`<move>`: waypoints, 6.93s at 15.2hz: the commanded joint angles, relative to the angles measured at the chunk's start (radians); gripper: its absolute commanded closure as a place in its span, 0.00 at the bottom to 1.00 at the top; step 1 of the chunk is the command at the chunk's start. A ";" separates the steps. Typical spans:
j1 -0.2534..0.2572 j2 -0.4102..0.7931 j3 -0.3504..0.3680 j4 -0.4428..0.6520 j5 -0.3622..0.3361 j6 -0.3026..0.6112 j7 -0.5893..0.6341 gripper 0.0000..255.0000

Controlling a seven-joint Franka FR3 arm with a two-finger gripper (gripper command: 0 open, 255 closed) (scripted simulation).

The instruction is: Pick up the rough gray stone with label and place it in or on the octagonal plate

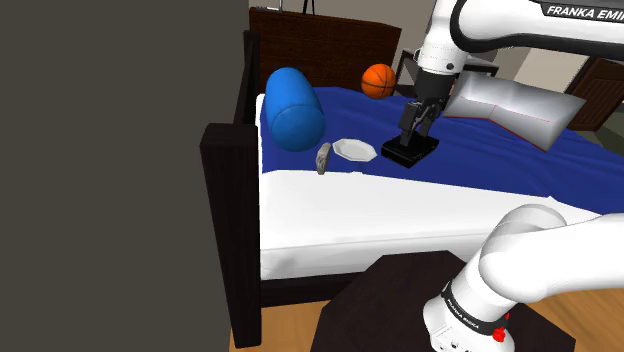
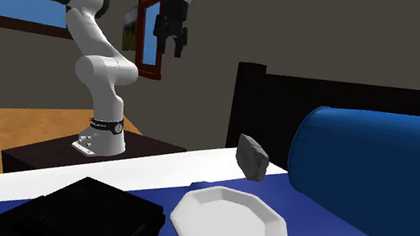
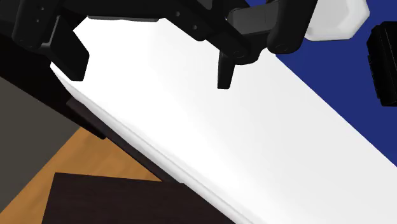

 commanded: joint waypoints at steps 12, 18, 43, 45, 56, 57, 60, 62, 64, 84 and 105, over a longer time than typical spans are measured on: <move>-0.051 0.425 0.053 0.148 0.078 0.245 0.293 0.00; -0.074 0.662 0.053 0.292 0.104 0.327 0.431 0.00; -0.122 1.211 0.005 0.683 0.187 0.461 0.679 0.00; -0.122 1.211 0.005 0.683 0.187 0.461 0.679 0.00; -0.122 1.212 0.005 0.684 0.187 0.461 0.679 1.00; -0.122 1.211 0.005 0.683 0.187 0.461 0.679 1.00; -0.122 1.195 0.004 0.700 0.185 0.428 0.683 1.00; -0.122 1.185 0.004 0.714 0.183 0.405 0.686 1.00; -0.122 1.176 0.003 0.728 0.182 0.382 0.688 1.00; -0.270 1.308 -0.056 1.082 0.189 0.141 0.516 1.00; -0.377 1.516 -0.074 1.239 0.209 0.182 0.396 1.00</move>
